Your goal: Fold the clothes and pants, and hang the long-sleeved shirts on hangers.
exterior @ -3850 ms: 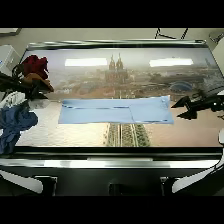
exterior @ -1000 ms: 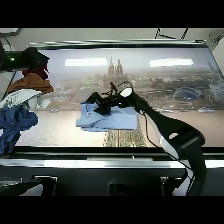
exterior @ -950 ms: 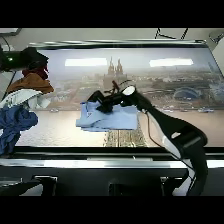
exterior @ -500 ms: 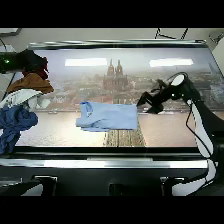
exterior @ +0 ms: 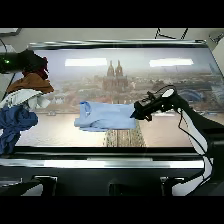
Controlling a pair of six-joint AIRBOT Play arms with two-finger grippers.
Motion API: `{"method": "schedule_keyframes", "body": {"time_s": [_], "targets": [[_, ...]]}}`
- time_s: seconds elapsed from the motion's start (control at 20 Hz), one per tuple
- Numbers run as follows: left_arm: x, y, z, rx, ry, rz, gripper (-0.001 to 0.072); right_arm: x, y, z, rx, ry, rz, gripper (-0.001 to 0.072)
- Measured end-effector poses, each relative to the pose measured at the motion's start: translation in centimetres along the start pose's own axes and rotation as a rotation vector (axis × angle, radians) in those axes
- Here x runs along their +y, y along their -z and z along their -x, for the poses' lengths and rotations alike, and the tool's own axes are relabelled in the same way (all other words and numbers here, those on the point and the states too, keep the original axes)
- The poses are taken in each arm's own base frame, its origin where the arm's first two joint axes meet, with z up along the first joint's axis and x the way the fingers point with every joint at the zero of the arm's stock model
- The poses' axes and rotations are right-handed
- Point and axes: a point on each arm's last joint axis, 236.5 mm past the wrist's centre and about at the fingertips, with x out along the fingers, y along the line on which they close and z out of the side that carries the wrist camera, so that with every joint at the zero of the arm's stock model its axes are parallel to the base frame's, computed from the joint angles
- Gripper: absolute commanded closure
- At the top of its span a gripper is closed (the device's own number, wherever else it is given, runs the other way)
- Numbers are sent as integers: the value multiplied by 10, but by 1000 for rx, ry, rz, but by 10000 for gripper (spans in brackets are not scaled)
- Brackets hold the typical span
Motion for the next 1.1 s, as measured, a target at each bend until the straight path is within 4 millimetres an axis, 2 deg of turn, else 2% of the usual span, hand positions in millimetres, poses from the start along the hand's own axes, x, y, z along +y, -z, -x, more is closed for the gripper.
{"method": "schedule_keyframes", "body": {"time_s": [0.1,0.2,0.3,0.45,0.6,0.7,0.8,0.95,1.1], "targets": [[0,0,0,0,0,1,682,30,-4,14,-10,-78,57,670],[0,0,0,0,1,1,683,62,-17,43,-64,-134,125,670],[0,0,-1,2,1,2,683,93,-33,81,-137,-177,166,670],[1,1,-2,3,0,3,683,128,-56,155,-284,-232,204,670],[1,1,-2,3,0,3,683,132,-74,237,-443,-267,190,669],[1,1,-2,3,0,3,683,114,-84,289,-542,-281,139,669],[1,1,-2,3,0,12,683,79,-92,339,-645,-277,65,668],[1,2,-2,7,0,21,682,3,-93,410,-792,-234,-74,668],[1,6,-3,26,1,31,682,-85,-71,467,-902,-166,-233,668]]}}
